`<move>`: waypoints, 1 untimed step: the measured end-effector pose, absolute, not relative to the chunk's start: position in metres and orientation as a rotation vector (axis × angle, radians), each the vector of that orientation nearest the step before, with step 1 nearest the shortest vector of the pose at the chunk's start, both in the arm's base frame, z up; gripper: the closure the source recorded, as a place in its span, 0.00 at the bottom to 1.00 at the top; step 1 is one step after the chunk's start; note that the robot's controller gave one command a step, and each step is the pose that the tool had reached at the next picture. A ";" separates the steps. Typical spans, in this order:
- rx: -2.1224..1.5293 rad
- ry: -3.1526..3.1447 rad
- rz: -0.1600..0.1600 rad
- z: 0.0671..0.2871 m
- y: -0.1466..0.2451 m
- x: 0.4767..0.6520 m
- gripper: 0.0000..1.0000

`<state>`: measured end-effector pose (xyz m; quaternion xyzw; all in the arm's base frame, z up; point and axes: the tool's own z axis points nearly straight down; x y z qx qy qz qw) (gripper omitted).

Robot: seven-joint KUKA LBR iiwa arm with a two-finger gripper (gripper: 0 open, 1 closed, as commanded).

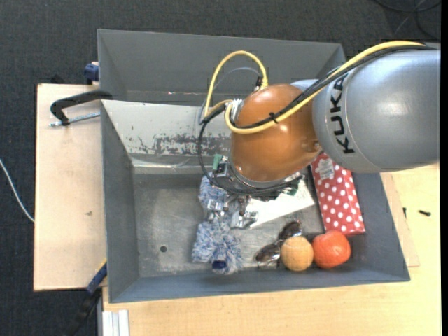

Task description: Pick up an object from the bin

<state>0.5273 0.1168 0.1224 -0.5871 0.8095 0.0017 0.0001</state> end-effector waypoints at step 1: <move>-1.843 2.544 0.006 0.143 0.117 0.527 1.00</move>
Offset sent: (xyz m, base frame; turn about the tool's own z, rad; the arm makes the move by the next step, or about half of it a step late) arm 0.0000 0.0001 0.0169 0.0000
